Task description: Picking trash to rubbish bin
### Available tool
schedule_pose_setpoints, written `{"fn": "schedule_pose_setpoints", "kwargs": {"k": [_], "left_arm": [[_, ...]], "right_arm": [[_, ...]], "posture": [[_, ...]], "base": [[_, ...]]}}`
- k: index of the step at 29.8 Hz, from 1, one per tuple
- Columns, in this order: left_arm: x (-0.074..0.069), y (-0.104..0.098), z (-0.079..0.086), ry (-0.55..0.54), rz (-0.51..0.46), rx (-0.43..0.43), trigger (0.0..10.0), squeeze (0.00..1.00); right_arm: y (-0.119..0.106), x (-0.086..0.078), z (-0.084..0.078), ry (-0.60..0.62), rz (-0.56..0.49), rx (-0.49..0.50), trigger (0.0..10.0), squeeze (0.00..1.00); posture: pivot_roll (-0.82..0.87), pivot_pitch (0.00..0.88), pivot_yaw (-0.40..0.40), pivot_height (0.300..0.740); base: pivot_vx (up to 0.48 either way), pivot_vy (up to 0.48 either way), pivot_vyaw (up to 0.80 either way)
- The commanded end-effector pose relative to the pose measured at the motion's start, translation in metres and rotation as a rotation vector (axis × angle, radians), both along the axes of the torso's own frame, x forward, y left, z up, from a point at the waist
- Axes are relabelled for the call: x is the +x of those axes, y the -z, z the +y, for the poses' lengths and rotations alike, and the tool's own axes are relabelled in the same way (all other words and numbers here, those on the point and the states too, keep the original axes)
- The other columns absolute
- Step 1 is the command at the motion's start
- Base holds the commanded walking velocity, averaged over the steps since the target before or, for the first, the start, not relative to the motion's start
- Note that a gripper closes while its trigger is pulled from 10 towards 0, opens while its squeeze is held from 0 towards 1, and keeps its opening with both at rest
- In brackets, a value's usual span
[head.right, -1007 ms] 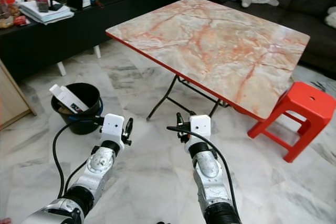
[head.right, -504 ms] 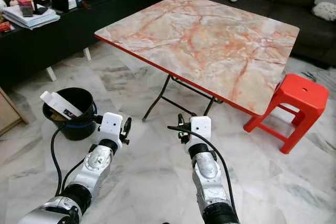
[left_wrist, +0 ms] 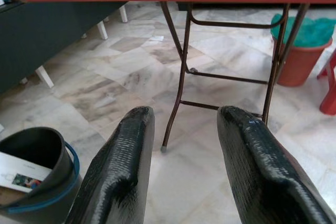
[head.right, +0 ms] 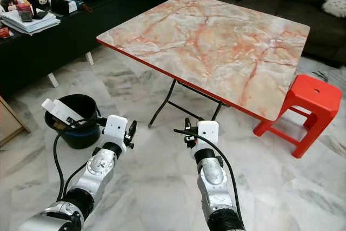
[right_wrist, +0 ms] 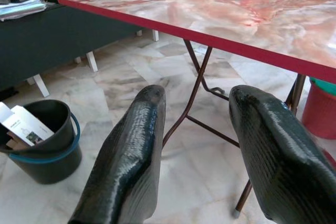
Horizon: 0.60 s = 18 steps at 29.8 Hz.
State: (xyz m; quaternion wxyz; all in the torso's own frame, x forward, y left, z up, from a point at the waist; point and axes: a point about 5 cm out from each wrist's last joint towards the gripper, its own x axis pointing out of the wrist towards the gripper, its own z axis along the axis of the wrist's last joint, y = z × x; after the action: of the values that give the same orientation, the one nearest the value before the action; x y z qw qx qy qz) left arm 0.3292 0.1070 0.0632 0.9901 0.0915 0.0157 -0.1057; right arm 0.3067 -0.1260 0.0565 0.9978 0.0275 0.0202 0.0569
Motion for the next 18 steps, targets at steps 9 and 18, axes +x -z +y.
{"fn": "schedule_pose_setpoints", "kwargs": {"k": [9,18], "left_arm": [[0.0014,-0.002,-0.0063,0.017,-0.003,0.024,10.0,0.0],[0.0008,-0.002,-0.0071,0.02,-0.008,0.028,10.0,0.0]], "right_arm": [[-0.0006,0.0013,-0.0039,0.022,-0.006,0.006,10.0,0.0],[0.0,0.0013,-0.0039,0.021,-0.006,0.007,10.0,0.0]], "posture": [[0.03,0.063,-0.014,0.74],[0.04,0.065,-0.017,0.74]], "base": [[0.0,-0.336,-0.79],[0.0,0.0,-0.79]]}}
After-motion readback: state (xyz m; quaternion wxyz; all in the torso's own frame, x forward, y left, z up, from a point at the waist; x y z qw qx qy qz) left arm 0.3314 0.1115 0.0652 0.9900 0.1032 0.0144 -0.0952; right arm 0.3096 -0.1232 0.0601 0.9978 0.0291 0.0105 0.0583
